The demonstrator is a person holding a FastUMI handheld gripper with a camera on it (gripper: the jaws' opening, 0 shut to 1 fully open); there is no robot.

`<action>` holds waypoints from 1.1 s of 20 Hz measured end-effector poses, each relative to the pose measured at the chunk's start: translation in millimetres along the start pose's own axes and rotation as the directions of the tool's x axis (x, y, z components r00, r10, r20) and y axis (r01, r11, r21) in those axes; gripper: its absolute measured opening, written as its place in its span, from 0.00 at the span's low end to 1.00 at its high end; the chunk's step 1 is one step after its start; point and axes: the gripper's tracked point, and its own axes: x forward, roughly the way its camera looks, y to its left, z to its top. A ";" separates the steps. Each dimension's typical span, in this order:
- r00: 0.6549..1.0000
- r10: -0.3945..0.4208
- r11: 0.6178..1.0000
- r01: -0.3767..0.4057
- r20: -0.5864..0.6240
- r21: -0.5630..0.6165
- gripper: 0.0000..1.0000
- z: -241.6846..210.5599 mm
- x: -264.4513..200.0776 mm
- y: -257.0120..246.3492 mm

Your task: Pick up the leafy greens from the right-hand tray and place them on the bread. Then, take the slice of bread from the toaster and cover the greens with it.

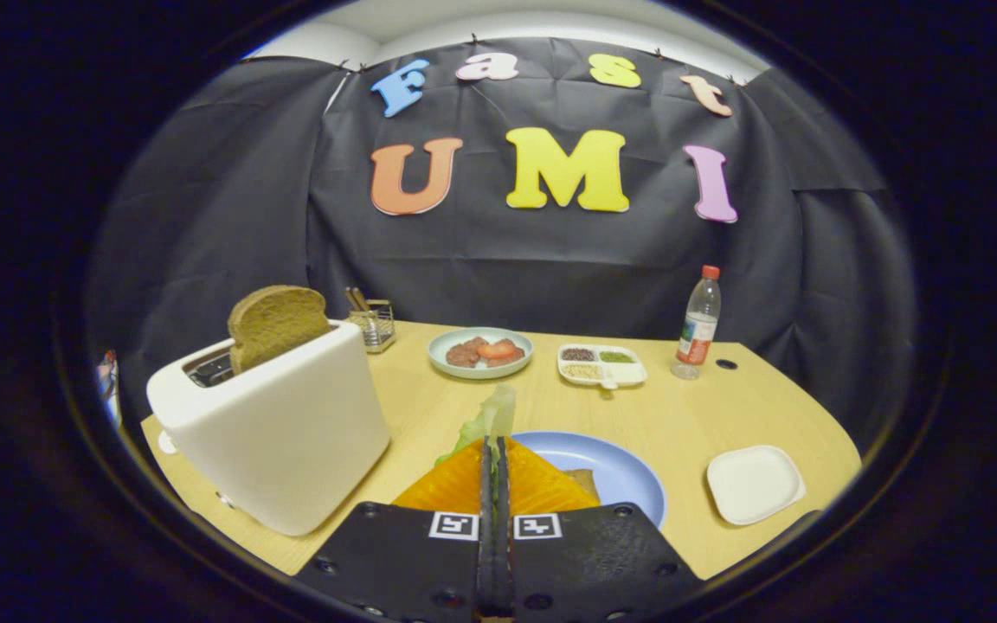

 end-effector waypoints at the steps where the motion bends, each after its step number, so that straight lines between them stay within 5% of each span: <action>1: 1.000 -0.006 1.000 0.006 -0.014 0.007 0.00 -4.2 4.4 -8.8; 10: 0.993 0.001 0.993 0.013 -0.120 0.115 0.02 -30.6 29.1 -55.6; 13: 0.993 -0.020 0.994 0.032 -0.113 0.107 0.35 -31.5 26.4 -65.3; 17: 0.994 -0.062 0.990 0.072 -0.092 0.120 0.92 -23.8 7.9 -76.2; 22: 0.993 -0.100 0.989 0.107 -0.065 0.104 0.96 -3.3 -33.7 -66.3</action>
